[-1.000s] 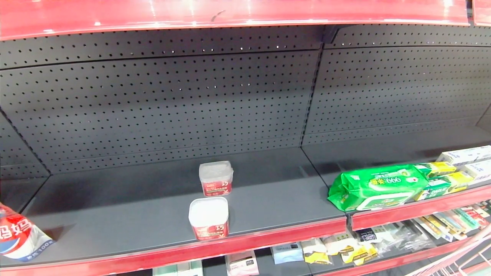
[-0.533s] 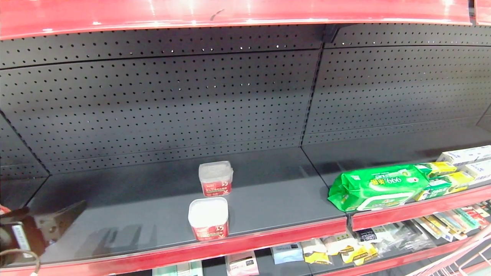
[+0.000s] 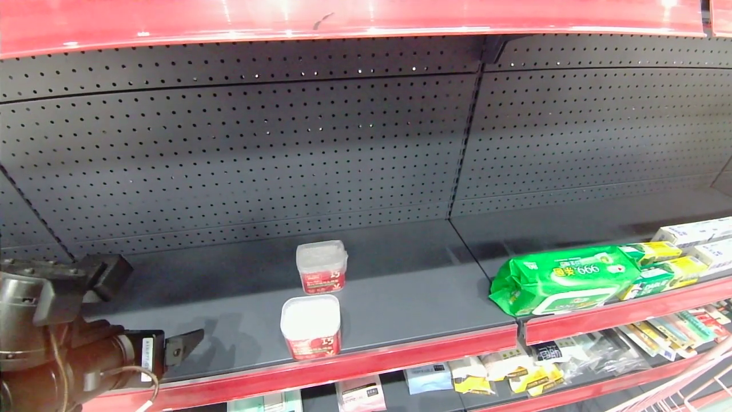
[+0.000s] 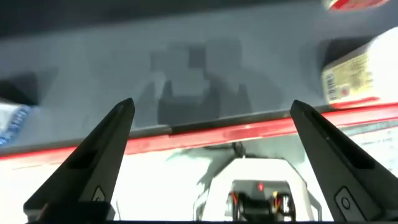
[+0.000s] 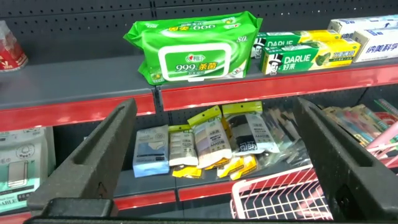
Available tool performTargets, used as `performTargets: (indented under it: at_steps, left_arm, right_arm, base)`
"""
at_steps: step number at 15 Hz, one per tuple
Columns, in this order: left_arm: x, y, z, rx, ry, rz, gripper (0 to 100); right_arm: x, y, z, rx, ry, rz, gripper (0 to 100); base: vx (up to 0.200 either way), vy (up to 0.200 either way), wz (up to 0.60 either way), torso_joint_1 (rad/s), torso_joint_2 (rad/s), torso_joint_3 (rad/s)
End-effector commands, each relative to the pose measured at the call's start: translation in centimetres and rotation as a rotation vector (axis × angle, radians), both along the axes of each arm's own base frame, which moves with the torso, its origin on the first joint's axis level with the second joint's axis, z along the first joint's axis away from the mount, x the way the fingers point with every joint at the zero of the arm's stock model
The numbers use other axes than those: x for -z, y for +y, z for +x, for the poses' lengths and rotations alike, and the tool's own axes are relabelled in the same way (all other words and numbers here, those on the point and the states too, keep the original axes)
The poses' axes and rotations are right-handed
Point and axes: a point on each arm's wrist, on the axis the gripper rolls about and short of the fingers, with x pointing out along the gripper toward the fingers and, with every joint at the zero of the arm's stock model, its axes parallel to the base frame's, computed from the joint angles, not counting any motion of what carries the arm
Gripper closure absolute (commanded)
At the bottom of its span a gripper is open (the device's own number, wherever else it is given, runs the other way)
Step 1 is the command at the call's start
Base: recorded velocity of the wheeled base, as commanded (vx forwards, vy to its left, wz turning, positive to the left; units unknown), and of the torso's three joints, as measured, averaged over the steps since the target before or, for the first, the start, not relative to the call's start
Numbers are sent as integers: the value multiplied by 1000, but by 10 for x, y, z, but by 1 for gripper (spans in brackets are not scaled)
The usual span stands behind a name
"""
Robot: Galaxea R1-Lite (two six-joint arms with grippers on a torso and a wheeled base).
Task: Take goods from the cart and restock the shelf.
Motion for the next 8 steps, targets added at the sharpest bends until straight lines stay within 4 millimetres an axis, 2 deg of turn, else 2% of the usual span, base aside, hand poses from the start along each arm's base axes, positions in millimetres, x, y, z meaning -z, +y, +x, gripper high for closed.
performTargets:
  at_steps: [1, 5, 8]
  left_arm:
    - [13, -5, 9, -16, 74, 1, 0]
    - [17, -12, 16, 26, 72, -40, 0]
    - [25, -18, 31, 40, 54, -46, 0]
  right_arm:
    - [0, 0, 0, 0, 2, -1, 0]
    - [0, 0, 0, 0, 2, 1, 0]
    - [0, 0, 0, 0, 2, 1, 0]
  base:
    - [0, 0, 0, 0, 0, 0]
    - [0, 0, 0, 0, 0, 0]
    - [0, 0, 0, 0, 0, 0]
